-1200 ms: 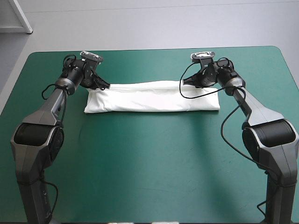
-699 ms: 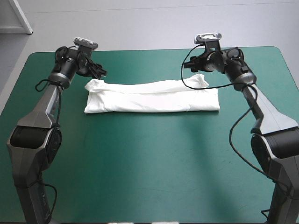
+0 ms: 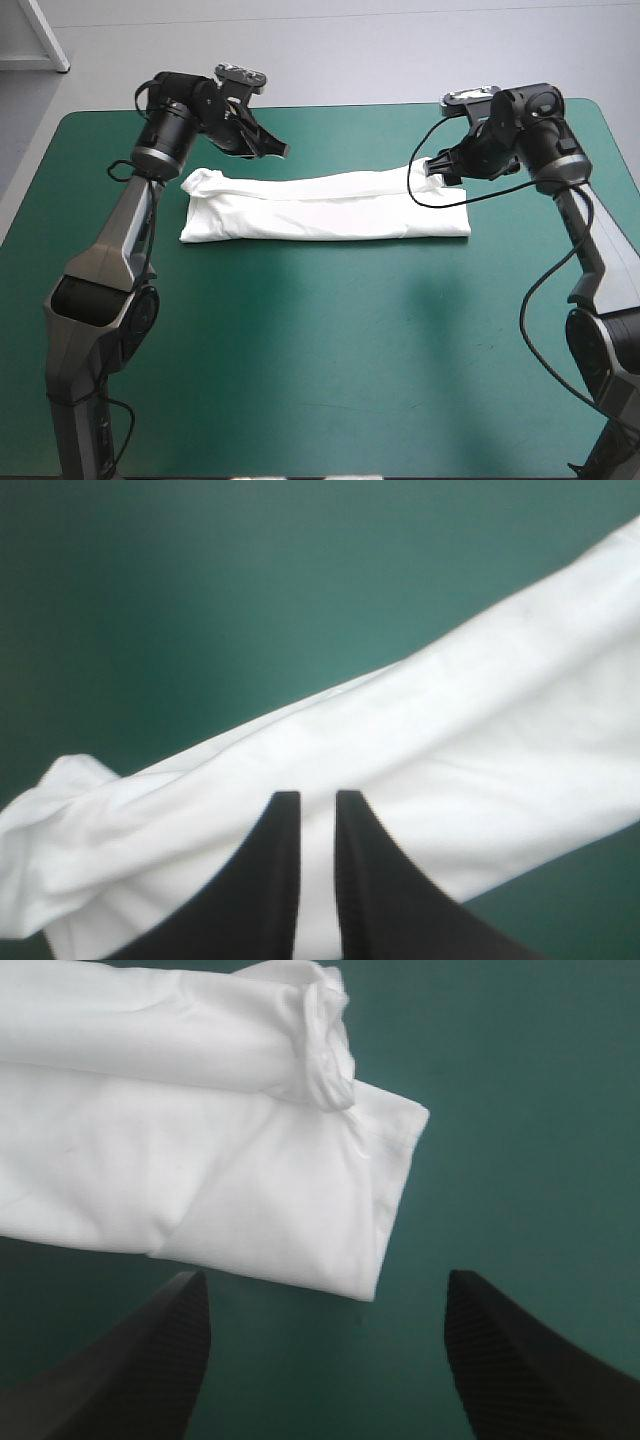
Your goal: Fold the cloth
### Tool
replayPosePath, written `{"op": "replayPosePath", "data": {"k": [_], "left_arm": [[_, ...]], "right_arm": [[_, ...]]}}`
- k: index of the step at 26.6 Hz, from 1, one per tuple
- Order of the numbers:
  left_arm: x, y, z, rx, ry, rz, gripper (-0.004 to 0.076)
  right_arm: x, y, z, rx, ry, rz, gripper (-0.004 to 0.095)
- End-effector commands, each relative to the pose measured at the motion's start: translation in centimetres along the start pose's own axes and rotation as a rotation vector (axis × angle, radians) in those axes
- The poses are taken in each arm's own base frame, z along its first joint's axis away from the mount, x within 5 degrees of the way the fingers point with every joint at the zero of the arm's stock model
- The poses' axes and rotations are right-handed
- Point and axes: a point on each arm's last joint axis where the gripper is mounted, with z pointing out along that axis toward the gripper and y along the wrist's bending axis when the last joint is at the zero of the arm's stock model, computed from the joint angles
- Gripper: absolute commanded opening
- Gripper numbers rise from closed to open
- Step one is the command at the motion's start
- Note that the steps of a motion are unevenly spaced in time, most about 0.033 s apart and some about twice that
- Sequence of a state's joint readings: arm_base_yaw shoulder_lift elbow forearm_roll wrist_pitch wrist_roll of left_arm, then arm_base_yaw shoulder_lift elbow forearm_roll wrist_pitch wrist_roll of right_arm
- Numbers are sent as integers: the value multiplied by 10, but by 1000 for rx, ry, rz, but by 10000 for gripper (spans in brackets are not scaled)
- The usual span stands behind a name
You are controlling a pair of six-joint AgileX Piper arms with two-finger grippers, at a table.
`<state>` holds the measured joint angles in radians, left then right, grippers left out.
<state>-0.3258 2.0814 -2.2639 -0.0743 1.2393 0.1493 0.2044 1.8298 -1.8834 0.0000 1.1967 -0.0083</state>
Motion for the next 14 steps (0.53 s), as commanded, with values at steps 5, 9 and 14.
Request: {"op": "replayPosePath", "data": {"k": [5, 9, 14], "left_arm": [[-11, -46, 34, 91, -56, 61, 21], [-6, -55, 64, 119, -14, 63, 19], [0, -60, 93, 124, 27, 67, 19]], "right_arm": [[5, -58, -36, -103, -112, 122, 625], [12, -80, -29, -190, -115, 175, 625], [21, -104, -15, -229, -97, 250, 624]]}}
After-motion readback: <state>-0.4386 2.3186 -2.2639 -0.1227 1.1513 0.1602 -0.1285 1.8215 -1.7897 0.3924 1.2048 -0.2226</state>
